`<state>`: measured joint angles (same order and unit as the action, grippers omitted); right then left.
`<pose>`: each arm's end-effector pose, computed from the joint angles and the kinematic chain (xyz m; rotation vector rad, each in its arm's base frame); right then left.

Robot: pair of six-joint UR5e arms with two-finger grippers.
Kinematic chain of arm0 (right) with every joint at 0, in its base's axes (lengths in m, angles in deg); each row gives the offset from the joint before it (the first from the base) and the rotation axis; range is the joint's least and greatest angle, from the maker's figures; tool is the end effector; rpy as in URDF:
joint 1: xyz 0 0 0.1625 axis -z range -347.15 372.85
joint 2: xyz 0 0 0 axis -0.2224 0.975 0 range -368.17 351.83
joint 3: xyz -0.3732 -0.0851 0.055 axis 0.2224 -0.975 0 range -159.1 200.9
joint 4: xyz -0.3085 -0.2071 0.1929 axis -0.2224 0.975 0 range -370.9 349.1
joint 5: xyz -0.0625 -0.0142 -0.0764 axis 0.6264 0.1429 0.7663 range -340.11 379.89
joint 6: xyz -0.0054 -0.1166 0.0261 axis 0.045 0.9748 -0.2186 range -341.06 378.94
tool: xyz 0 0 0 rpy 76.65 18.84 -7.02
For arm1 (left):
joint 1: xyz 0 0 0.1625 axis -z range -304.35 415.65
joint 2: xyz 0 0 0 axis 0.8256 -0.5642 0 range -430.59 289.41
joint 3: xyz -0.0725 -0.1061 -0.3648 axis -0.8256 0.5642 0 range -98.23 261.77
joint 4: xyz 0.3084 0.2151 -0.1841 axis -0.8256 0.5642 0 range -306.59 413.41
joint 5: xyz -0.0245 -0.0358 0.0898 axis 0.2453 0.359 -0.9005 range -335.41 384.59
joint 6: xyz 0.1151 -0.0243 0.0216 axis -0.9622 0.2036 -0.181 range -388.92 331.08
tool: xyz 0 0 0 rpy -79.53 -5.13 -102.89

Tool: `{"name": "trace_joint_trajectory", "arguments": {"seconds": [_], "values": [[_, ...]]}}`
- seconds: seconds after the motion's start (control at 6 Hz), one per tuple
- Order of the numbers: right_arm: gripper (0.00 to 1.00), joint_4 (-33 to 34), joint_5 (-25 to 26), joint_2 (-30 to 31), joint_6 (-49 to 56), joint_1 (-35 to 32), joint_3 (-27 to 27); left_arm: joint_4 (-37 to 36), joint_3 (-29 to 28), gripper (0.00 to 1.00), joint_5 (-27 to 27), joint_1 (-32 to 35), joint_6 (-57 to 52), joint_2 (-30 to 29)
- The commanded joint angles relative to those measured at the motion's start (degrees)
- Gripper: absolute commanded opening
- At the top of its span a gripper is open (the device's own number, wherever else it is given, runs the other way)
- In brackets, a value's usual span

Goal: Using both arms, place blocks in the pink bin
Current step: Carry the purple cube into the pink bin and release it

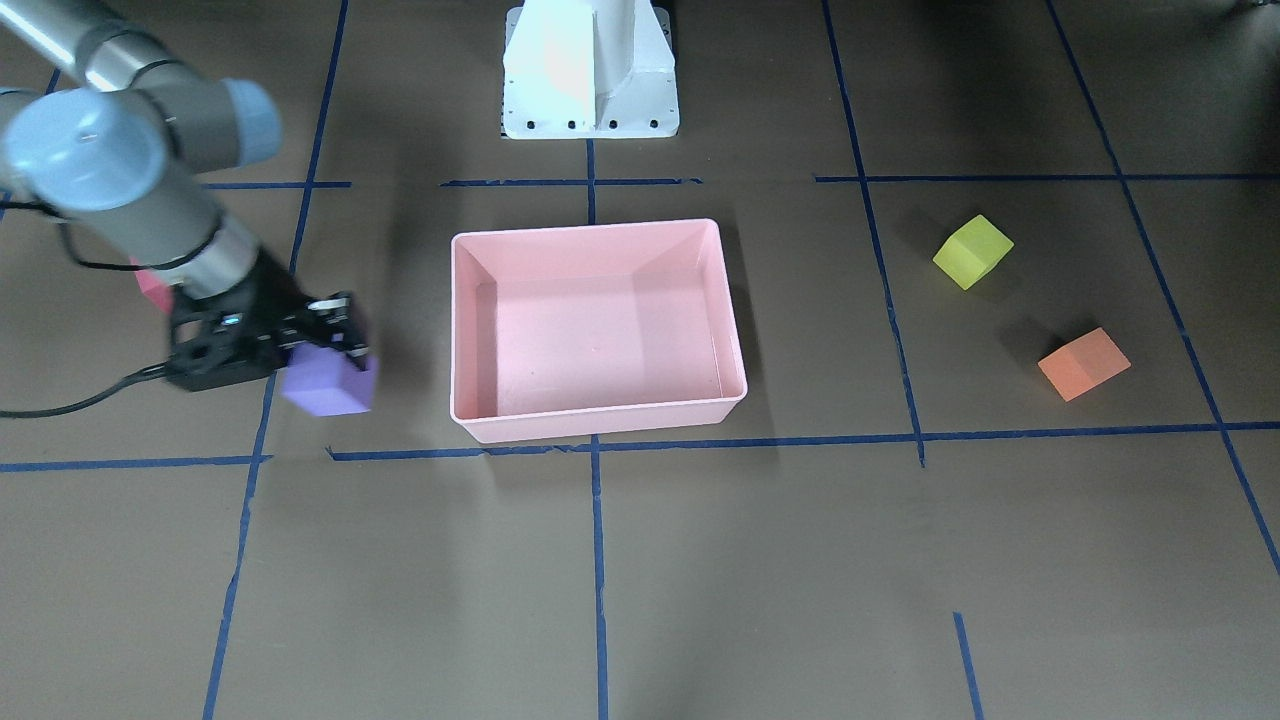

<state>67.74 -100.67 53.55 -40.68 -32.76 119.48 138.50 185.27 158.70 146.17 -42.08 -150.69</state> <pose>-0.3988 -0.5109 0.2593 0.1102 -0.9532 0.0207 -0.0539 -0.4268 0.6068 0.0702 0.7681 0.2007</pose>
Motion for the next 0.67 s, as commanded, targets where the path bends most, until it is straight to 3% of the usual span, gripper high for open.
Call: {"name": "trace_joint_trajectory", "arguments": {"seconds": [0.0, 0.17, 0.33, 0.5], "values": [[0.46, 12.36, 7.33, -12.53, -12.47, 9.70, 0.75, 3.65, -0.05, 1.00, 0.19, -0.08, 0.15, -2.34], [0.46, 15.37, 12.06, -16.07, -16.80, 14.45, 0.31, 8.47, -1.18, 1.00, 0.36, -1.04, 0.24, -4.61], [0.61, 15.83, 14.54, -16.28, -17.28, 17.10, 0.31, 8.60, -1.28, 1.00, 0.45, -2.70, 0.07, -5.33], [1.00, 15.84, 17.52, -16.10, -17.37, 18.35, 0.39, 9.12, -1.28, 1.00, 0.45, -3.50, 1.28, -6.12]]}}
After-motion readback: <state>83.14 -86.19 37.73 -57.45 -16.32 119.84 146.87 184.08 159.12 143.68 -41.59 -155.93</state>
